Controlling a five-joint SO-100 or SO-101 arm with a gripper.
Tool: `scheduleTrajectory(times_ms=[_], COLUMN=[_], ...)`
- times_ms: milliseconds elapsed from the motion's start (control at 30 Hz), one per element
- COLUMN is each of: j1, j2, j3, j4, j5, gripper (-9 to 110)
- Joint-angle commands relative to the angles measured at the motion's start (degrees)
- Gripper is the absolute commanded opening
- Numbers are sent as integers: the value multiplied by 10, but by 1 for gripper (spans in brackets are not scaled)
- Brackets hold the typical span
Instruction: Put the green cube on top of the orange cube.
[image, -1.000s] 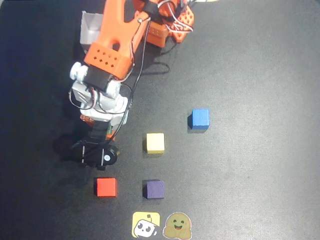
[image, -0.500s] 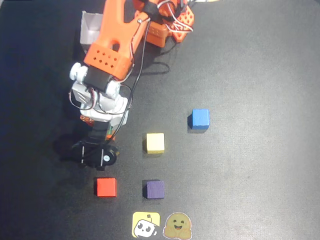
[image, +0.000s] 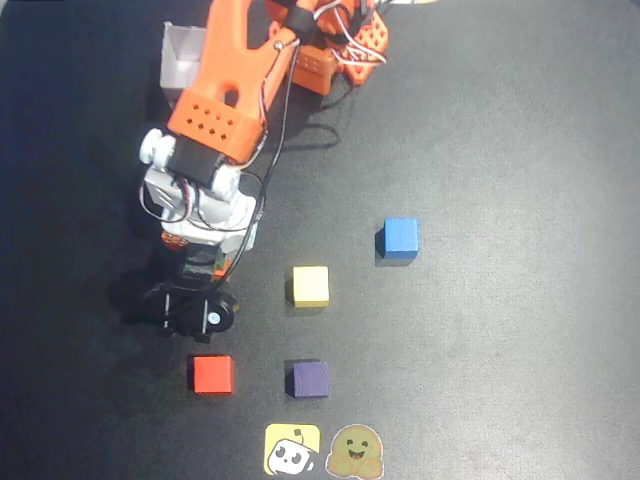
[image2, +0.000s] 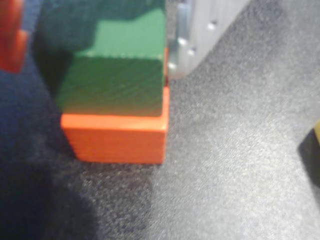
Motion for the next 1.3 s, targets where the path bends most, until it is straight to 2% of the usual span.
scheduleTrajectory(times_ms=[0,400,667,900,1267], j1=[-4,-13,-54,-124,-214], j2=[28,91,244,433,616], j3=[-20,-8,75,214,403], j4=[-4,0,-26,-69,-120], j5=[5,10,35,57,91], gripper=[25,25,24,3,0])
